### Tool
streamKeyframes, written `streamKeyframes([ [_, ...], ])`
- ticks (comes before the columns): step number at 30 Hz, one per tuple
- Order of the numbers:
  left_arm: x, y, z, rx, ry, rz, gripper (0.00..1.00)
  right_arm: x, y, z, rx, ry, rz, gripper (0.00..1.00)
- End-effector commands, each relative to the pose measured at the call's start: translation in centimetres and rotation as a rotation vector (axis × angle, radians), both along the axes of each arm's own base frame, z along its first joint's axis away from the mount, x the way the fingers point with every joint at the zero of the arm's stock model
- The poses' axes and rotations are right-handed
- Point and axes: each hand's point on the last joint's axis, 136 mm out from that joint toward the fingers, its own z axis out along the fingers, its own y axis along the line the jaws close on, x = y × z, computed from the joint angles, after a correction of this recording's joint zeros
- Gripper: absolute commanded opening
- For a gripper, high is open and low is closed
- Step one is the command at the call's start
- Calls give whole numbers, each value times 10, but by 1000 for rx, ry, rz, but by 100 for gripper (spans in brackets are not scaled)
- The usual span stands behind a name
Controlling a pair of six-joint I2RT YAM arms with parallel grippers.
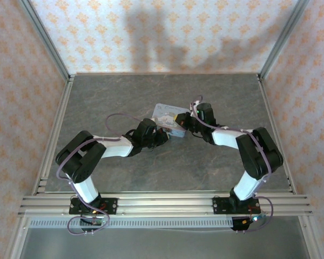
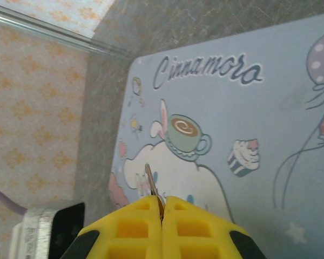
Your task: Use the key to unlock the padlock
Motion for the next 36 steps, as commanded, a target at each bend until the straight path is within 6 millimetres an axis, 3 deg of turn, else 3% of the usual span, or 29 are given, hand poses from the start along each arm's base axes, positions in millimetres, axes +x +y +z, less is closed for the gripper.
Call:
streamKeyframes([
  [1,-1,16,-26,89,34,32,5,0,-3,-21,-57,37,8,0],
  [4,1,16,-27,91,30,33,7,-5,-6,-35,-74,71,6,0],
  [10,7,12,-27,100,16,27,13,-15,-9,-42,-74,94,8,0],
  [24,24,8,-24,117,-50,32,20,-19,-8,-36,-61,77,13,0],
  [30,16,29,-8,200,-120,38,43,-17,-7,-32,-65,55,23,0],
  [32,14,38,-3,247,-141,35,53,-16,-4,-23,-56,31,33,0],
  [36,9,51,4,325,-179,27,61,-13,0,1,-35,-26,47,0],
])
